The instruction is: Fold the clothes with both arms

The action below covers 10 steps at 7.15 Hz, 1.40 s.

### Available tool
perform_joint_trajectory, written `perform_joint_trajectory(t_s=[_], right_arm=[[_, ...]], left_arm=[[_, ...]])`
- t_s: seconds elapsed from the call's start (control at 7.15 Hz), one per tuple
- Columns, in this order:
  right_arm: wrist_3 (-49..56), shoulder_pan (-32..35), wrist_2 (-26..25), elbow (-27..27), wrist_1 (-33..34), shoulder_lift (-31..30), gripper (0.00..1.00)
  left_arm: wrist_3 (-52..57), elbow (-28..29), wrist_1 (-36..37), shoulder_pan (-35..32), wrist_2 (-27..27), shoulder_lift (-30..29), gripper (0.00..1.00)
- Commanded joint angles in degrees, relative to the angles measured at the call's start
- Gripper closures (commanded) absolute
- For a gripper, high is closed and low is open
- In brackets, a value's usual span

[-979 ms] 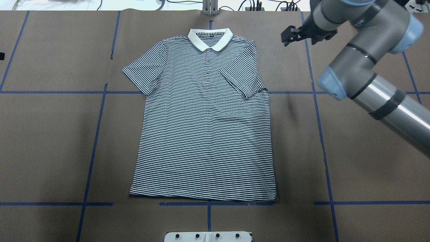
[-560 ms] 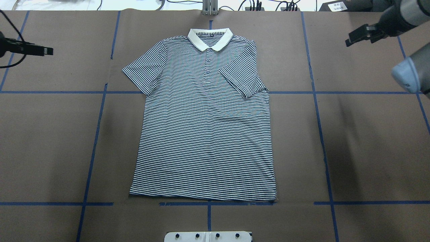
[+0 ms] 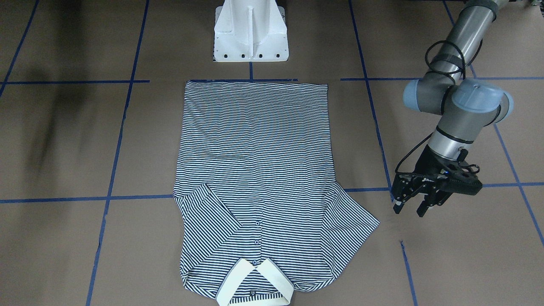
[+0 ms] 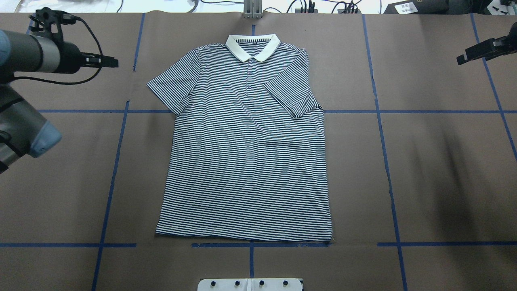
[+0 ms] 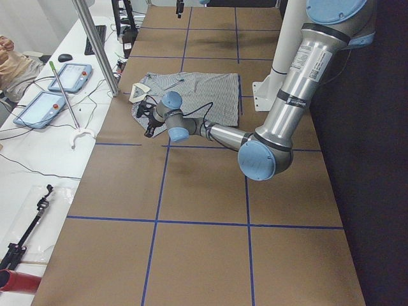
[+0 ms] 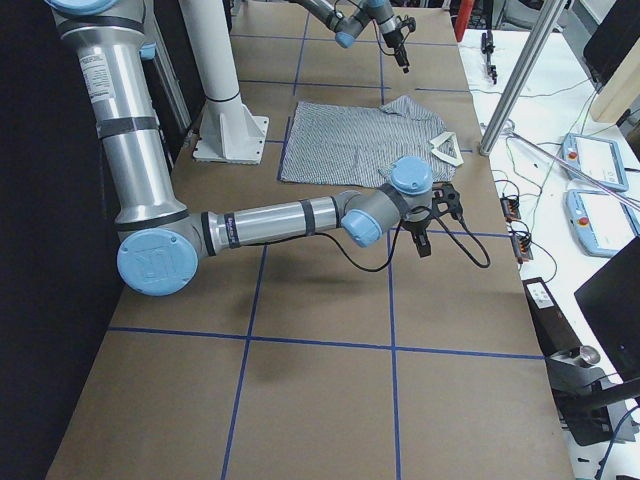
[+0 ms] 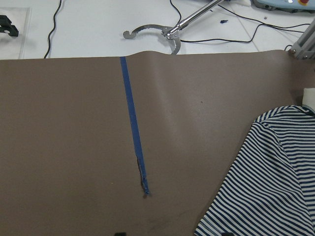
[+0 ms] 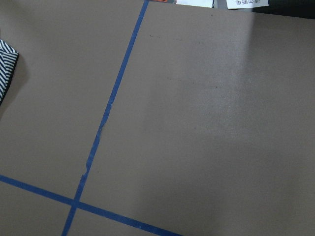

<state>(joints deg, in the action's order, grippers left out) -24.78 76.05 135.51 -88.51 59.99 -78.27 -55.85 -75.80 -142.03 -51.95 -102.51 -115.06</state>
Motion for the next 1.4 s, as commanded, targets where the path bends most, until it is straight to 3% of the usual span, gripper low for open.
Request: perform_joint_trajectory(t_s=[0.0, 0.42, 0.98, 1.12, 1.26], right_arm=[[0.1, 0.1, -0.2, 0.1, 0.0, 0.0, 0.00], [0.1, 0.1, -0.4, 0.1, 0.0, -0.2, 0.00], [0.1, 0.1, -0.5, 0.2, 0.0, -0.7, 0.00], [0.1, 0.1, -0.5, 0.2, 0.0, -0.6, 0.00], [0.1, 0.1, -0.5, 0.2, 0.0, -0.7, 0.00]], left_arm=[[-0.8, 4.9, 0.0, 2.8, 4.5, -2.7, 0.36], [-0.8, 10.8, -0.2, 5.5, 7.3, -6.5, 0.39], [-2.1, 10.9, -0.2, 6.9, 7.3, -6.6, 0.48], [-2.8, 10.9, -0.4, 6.9, 7.3, -6.6, 0.65], [-4.1, 10.6, -0.7, 7.0, 7.3, -6.7, 1.00]])
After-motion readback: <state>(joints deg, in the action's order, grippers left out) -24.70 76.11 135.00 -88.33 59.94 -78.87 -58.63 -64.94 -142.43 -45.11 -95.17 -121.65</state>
